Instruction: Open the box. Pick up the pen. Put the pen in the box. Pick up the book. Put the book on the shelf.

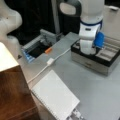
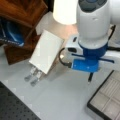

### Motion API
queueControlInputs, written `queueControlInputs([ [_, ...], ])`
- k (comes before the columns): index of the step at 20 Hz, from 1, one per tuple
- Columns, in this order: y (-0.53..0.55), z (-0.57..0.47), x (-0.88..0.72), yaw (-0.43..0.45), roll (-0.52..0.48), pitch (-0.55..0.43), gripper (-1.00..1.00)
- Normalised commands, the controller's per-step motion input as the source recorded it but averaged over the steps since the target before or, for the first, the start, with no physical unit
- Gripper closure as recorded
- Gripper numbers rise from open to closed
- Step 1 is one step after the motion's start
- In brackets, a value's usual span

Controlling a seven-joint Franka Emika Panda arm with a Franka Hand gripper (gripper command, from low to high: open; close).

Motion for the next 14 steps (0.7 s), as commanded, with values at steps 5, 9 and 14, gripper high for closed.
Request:
queueControlInputs([
  [5,0.43,-0.06,-0.2,-0.339,0.046,0.006,1.0],
  [9,0.4,-0.07,-0.08,-0.27,0.058,-0.027,1.0],
  [14,0.3,-0.12,0.02,-0.183,0.079,-0.027,1.0],
])
